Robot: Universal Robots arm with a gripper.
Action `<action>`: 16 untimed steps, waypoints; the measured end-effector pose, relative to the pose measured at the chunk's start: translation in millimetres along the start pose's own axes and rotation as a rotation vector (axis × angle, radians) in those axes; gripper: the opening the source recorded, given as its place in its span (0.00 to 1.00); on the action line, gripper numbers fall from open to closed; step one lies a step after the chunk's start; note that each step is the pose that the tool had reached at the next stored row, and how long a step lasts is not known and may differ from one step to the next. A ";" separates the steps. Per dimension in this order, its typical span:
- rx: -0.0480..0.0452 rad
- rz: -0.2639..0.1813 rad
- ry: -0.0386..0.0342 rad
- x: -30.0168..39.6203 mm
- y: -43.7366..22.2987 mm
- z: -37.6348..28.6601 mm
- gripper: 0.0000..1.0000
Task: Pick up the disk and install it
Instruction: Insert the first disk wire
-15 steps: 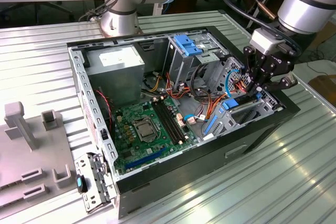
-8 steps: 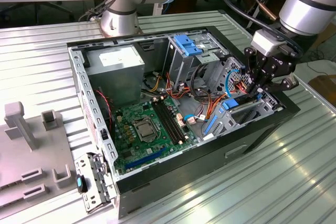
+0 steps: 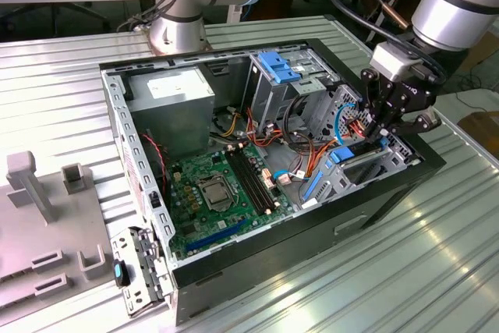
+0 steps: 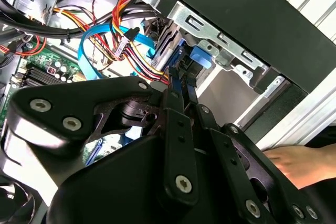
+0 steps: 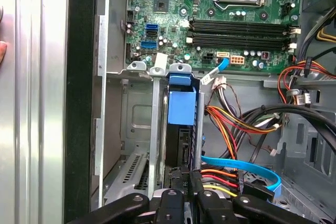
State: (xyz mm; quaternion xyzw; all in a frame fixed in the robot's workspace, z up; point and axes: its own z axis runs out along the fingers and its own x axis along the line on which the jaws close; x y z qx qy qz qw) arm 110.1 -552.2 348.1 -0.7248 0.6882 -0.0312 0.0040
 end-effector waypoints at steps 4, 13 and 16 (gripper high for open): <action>0.0000 0.000 0.0001 0.1 0.1 1.0 0.16; 0.0000 0.000 0.0001 0.0 0.2 4.3 0.16; 0.0000 0.000 -0.0007 0.1 0.2 2.6 0.16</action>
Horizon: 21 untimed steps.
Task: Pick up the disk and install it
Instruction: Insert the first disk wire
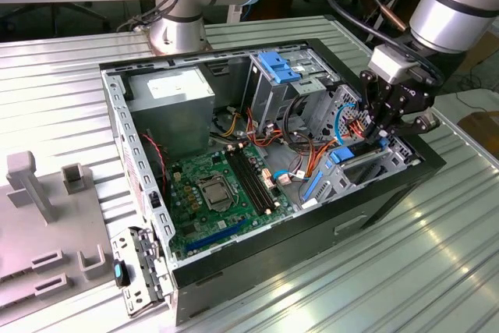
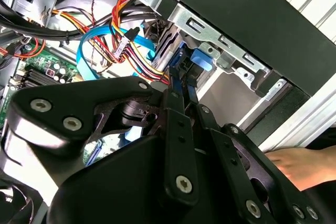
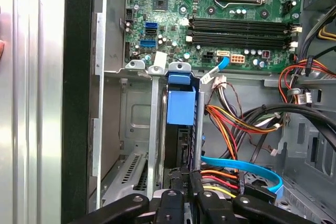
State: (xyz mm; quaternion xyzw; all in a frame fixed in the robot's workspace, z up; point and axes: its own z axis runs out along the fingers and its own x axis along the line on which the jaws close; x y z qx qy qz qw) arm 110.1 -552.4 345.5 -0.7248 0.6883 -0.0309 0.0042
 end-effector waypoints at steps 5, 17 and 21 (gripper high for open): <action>0.0008 0.040 -0.0351 4.0 -0.3 -3.3 0.16; 0.0009 0.040 -0.0400 8.8 0.0 -3.1 0.16; 0.0011 0.040 -0.0450 8.7 1.5 -2.9 0.16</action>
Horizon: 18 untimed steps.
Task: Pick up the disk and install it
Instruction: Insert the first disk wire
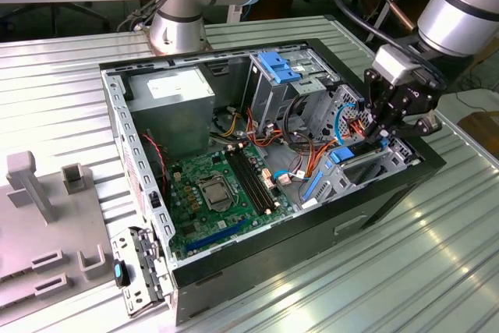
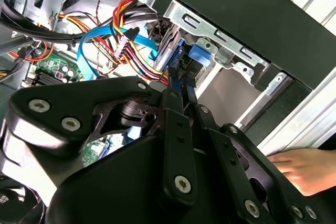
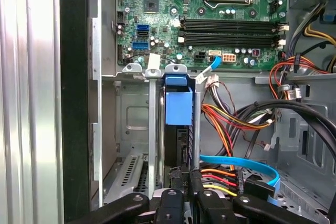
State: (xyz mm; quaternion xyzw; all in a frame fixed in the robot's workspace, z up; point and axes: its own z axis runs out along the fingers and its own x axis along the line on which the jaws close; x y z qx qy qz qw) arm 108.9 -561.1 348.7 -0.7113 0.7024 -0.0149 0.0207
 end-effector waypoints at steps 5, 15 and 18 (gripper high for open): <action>0.0000 0.000 -0.0005 1.0 0.0 0.9 0.16; 0.0000 0.000 -0.0003 1.0 -0.5 2.9 0.16; -0.0001 0.000 -0.0002 1.0 -0.5 3.5 0.16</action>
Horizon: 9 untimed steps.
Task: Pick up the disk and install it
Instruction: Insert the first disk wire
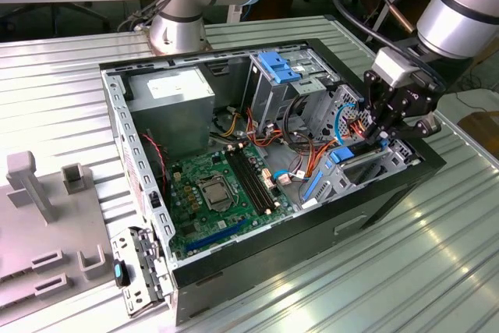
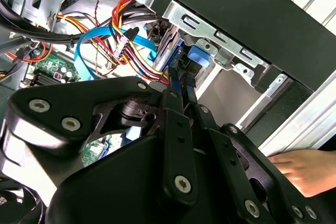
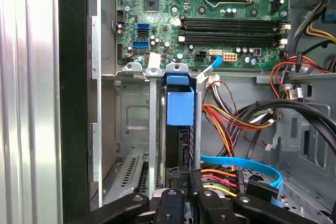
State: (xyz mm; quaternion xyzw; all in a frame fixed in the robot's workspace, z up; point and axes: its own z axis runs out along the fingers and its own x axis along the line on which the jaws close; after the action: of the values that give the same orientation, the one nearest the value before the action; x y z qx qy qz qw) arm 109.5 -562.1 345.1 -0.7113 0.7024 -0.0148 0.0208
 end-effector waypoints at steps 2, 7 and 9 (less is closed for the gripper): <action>0.0000 0.000 -0.0003 0.0 0.0 0.2 0.16; 0.0002 0.002 -0.0008 -0.5 -0.2 -0.5 0.16; 0.0001 0.006 0.0001 -1.3 -0.3 -1.9 0.16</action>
State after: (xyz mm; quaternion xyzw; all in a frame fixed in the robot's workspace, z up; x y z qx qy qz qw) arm 109.7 -560.8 347.0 -0.7090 0.7047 -0.0148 0.0208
